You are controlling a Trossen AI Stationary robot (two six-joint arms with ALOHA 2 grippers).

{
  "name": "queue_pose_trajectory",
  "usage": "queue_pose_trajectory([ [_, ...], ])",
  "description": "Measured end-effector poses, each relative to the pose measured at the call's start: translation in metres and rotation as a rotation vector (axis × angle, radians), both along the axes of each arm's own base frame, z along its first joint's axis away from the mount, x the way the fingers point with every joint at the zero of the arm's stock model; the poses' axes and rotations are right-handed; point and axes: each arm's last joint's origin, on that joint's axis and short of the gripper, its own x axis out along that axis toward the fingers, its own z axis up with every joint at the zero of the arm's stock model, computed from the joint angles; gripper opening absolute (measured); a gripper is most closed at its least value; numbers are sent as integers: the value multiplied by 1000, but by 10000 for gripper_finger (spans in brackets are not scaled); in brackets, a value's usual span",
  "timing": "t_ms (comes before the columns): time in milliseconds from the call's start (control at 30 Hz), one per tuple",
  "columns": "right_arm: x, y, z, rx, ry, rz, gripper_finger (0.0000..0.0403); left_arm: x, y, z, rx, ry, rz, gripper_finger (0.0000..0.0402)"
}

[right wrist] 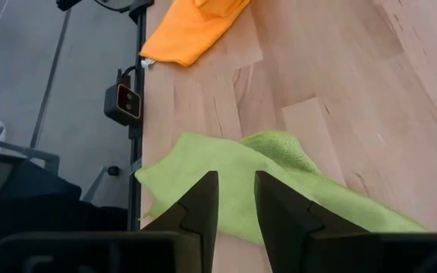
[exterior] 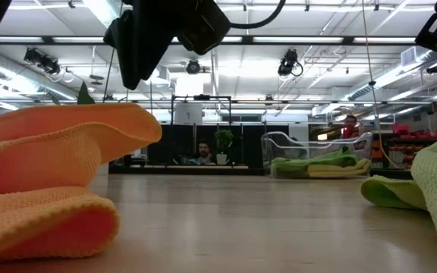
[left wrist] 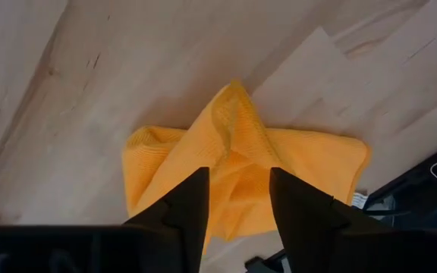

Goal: Fold microfiber towels
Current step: Fold the orange towel

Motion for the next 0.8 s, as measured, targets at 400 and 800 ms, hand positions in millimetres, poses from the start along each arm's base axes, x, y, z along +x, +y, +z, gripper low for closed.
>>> queue_pose_trajectory([
  [400, 0, 0, 0, 10, 2, -8, 94, 6, 3, -12, 21, 21, 18, 152],
  [800, 0, 0, 0, 16, -1, -9, 95, 7, 5, -20, 15, 60, -2, 151],
])
